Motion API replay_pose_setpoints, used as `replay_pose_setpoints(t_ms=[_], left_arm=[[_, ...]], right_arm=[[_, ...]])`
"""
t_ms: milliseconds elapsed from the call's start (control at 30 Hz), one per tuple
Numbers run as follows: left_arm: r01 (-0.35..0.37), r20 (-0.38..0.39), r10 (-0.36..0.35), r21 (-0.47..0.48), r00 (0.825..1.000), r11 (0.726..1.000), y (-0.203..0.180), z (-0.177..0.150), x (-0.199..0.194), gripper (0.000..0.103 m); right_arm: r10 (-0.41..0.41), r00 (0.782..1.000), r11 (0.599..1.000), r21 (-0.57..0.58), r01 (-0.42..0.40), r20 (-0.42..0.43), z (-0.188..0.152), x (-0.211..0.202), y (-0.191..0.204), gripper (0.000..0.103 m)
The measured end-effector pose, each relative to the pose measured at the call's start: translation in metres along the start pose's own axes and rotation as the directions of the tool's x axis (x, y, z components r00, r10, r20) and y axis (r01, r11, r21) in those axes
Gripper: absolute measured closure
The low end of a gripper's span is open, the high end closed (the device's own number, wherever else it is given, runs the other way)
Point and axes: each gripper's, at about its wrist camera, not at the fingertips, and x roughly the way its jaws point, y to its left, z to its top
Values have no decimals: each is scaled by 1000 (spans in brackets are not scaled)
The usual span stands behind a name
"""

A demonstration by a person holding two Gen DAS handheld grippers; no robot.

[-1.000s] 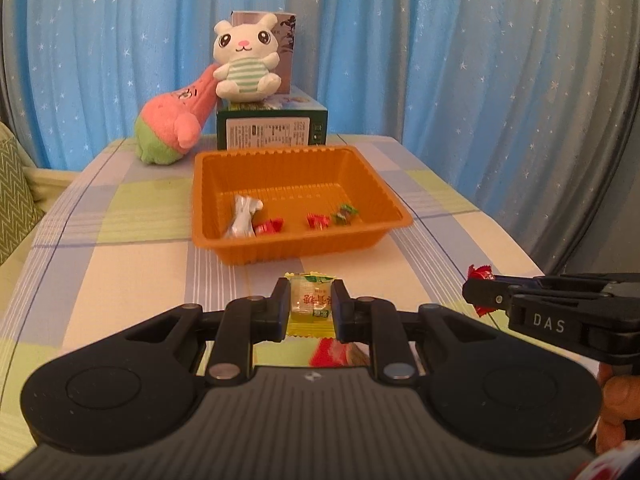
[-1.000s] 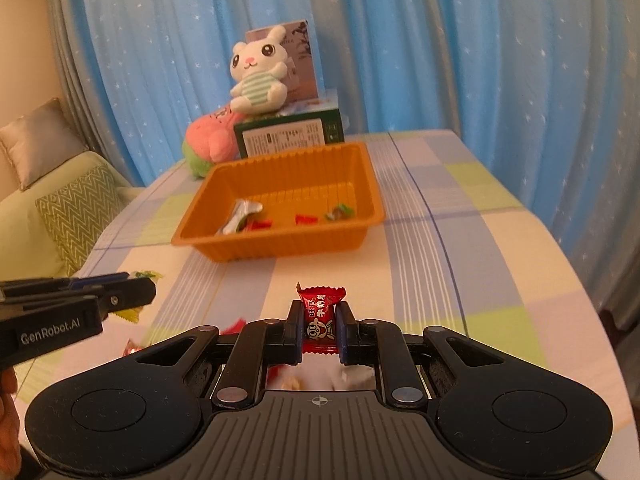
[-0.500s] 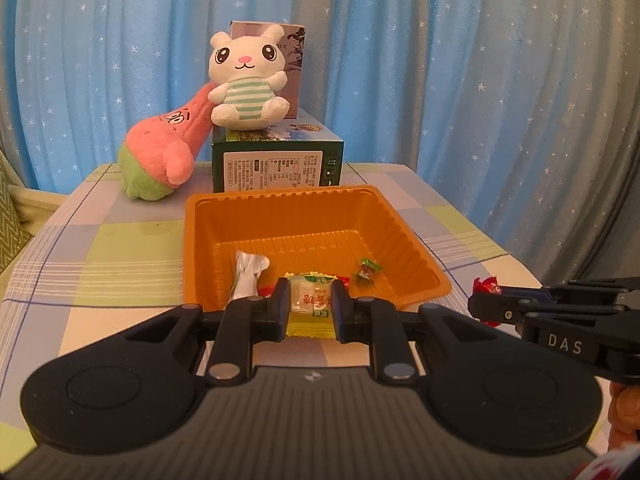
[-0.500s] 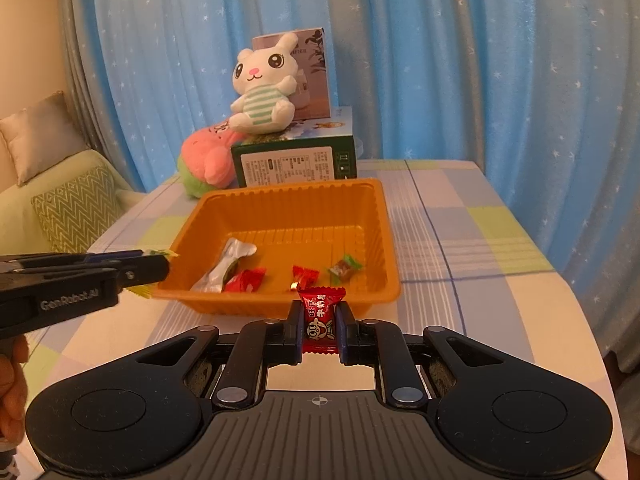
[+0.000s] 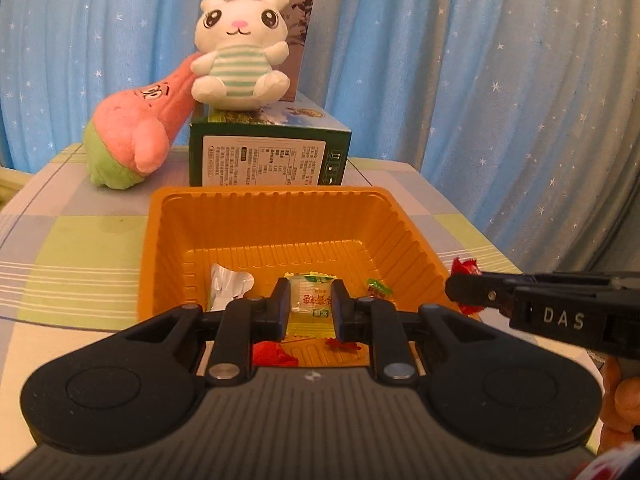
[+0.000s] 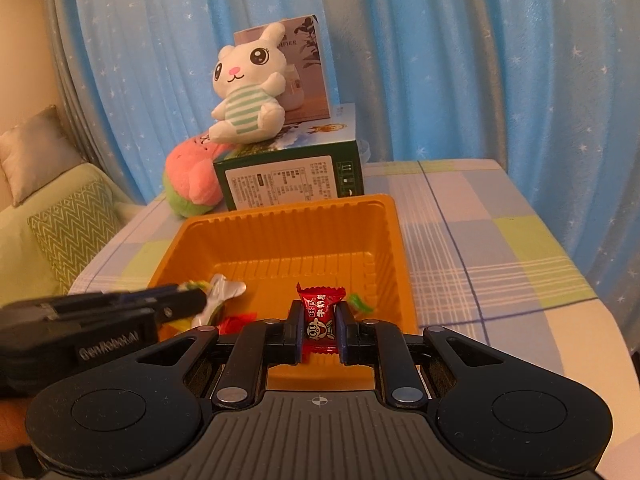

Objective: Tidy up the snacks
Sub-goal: 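Carry both candies over the orange tray and open both tools to drop them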

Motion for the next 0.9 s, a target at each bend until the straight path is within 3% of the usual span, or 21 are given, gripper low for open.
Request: replay_pose_setpoints(t_ms=[300,400,900], left_arm=[[28,-13,-28,-18,1000,999,2,4,23,84],[22,-11,-22,-21,1000,1000,4,5,25,72],[-9,-9,9,-43,1000,999,12,5,18,72]], right_arm=[[-2,1000,999,37,2,-14,5,21,-8,87],[-4,1000,999,50,5,-17,5,22,-12,87],[-1,1000,996,90,0,13,7,18,-18,87]])
